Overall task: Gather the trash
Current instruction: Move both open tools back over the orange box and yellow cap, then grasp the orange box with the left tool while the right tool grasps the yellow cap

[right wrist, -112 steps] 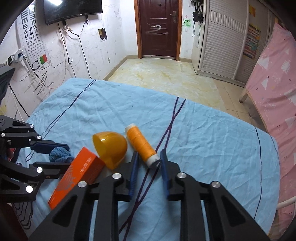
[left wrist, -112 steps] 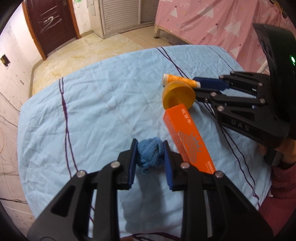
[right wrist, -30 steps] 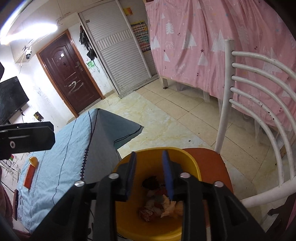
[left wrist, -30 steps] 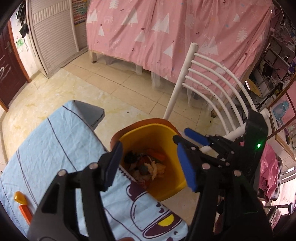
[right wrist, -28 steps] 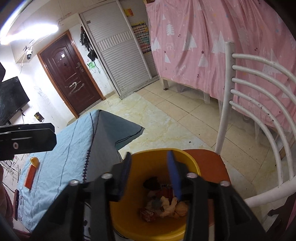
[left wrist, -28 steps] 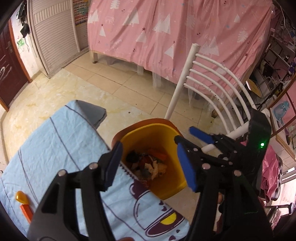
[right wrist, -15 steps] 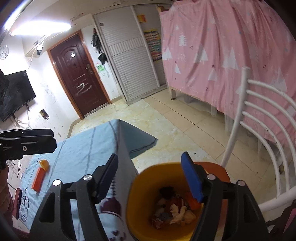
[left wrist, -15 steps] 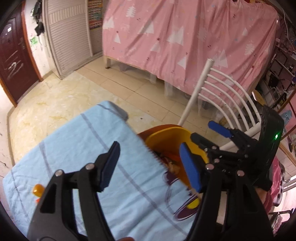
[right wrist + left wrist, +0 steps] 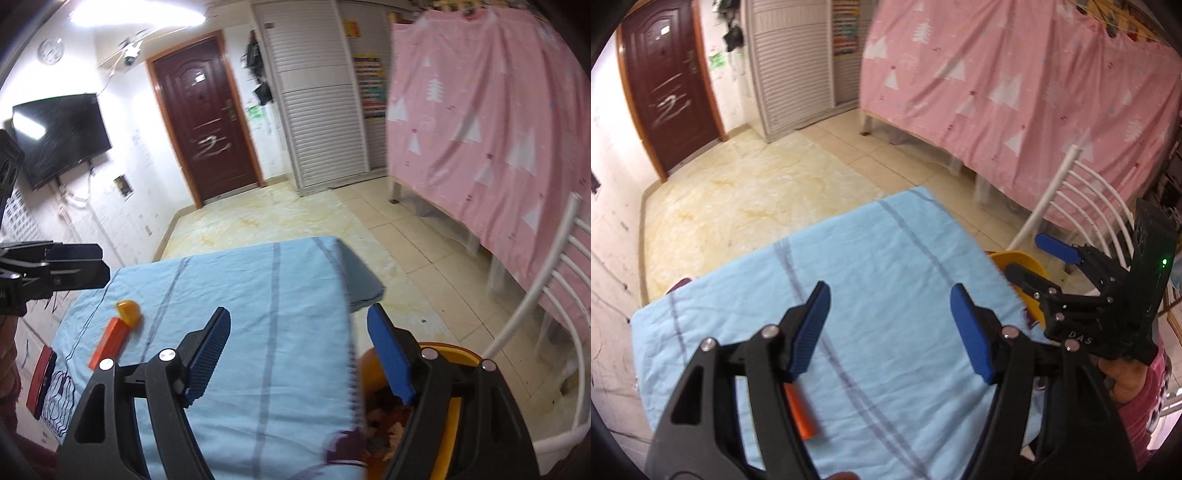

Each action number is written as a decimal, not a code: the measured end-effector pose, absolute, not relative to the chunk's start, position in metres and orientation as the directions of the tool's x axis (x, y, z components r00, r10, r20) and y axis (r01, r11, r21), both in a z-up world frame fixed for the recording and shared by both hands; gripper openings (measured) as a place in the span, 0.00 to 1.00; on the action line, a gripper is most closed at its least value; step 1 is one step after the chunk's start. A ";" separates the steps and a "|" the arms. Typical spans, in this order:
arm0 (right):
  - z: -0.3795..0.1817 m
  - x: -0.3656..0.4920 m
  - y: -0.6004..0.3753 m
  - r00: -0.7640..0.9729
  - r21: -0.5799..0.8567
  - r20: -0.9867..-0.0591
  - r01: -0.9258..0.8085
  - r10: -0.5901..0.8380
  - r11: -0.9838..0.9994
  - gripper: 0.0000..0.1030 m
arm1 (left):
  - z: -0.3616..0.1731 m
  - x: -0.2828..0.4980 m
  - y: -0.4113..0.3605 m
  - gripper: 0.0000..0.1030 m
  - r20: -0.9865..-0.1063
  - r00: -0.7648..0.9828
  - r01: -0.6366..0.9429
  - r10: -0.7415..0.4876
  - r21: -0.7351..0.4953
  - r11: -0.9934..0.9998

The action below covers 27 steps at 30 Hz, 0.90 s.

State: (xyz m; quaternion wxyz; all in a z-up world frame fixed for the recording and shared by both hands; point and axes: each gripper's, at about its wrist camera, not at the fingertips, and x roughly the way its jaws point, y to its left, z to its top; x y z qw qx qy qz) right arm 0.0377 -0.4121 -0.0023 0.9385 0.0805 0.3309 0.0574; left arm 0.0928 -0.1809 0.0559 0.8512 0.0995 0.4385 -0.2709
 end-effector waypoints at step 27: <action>-0.017 0.105 -0.278 0.674 0.154 -0.681 -0.251 0.287 0.956 0.74 | -0.049 0.106 -0.079 0.59 -0.919 0.317 0.418 -0.235 -0.087 0.904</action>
